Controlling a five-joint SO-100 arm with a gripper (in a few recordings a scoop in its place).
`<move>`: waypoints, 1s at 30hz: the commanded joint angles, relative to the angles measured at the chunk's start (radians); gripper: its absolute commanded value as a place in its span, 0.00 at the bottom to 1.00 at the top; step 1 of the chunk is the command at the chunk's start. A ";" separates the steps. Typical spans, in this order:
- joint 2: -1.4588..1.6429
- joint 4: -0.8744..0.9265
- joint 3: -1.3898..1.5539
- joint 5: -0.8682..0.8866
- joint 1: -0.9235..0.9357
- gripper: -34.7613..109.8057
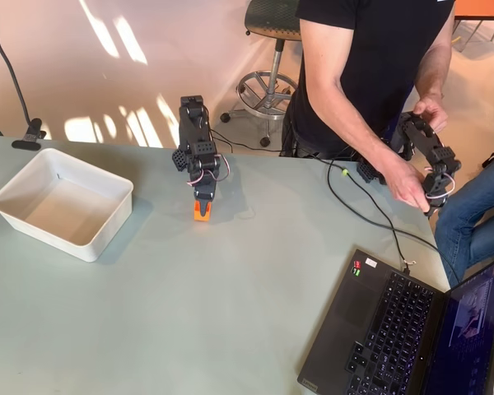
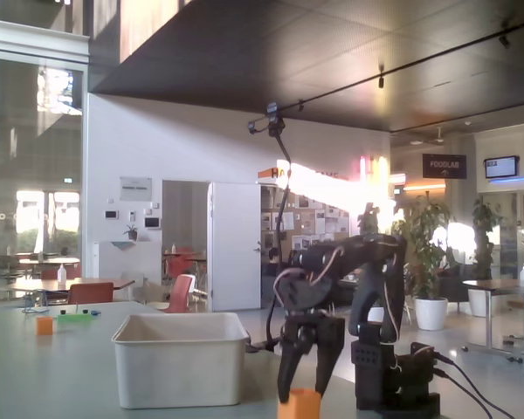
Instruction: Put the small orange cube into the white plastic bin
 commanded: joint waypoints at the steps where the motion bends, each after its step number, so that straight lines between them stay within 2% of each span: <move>1: 0.104 0.017 -0.037 -0.008 0.009 0.40; 4: 0.179 0.035 -0.038 -0.035 0.066 0.40; 9: 0.282 0.037 -0.060 -0.198 0.256 0.39; 18: 0.313 0.037 -0.345 -0.482 0.638 0.40; 25: 0.272 0.020 -0.457 -0.569 0.885 0.40; 30: 0.118 0.014 -0.460 -0.578 1.017 0.40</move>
